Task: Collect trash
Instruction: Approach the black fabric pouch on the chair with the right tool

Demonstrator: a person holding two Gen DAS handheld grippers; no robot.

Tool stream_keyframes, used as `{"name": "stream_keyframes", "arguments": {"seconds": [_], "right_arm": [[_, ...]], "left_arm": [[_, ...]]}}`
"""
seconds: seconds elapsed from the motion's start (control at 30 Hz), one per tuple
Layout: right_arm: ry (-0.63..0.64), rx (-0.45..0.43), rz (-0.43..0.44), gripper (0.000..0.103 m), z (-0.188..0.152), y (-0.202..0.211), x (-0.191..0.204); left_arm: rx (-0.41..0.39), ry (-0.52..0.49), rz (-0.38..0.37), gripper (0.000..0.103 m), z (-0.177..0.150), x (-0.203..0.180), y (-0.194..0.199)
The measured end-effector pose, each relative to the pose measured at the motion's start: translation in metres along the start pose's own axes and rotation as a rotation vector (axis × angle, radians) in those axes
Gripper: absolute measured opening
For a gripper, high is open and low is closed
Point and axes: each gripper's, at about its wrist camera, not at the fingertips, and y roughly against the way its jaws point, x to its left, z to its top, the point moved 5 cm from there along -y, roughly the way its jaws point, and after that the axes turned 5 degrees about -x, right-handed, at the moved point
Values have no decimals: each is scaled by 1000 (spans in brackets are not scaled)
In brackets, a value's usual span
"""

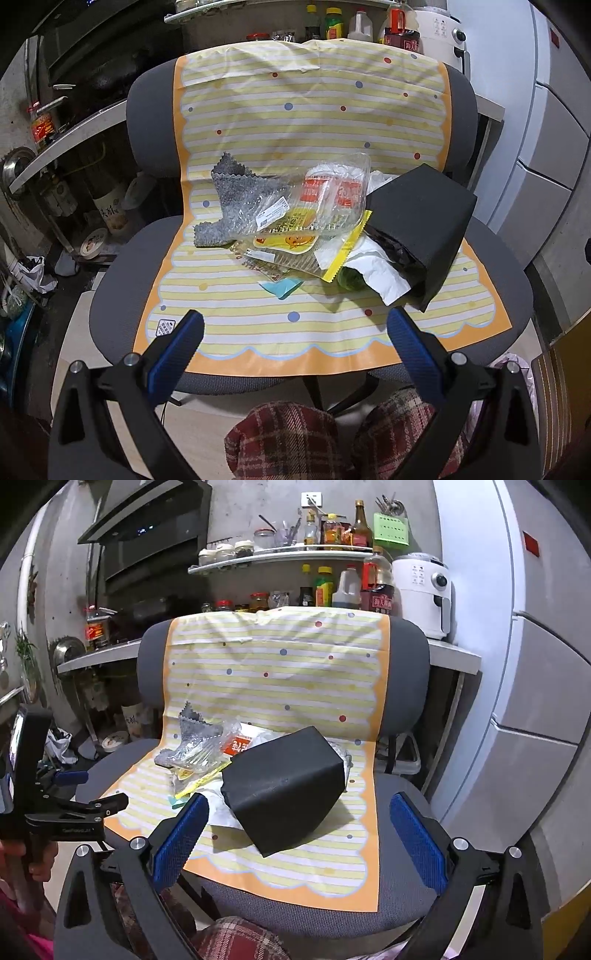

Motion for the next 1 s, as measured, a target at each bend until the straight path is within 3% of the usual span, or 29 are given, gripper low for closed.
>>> {"name": "stream_keyframes", "arguments": {"seconds": [0.37,0.53,0.67,1.0], "right_arm": [[-23,13,-47,97,-2,-4,-8],[-20,98,-43,97,-5,-9,-5],[-4,29,-47,97,-5,-4,0],[-14,18,-42,97,-5,-4,-1]], "left_arm": [[4,0,0,96,0,1,1],[5,-1,0,96,0,2,1],[6,-1,0,96,0,2,1],[5,0,-2,96,1,4,1]]}}
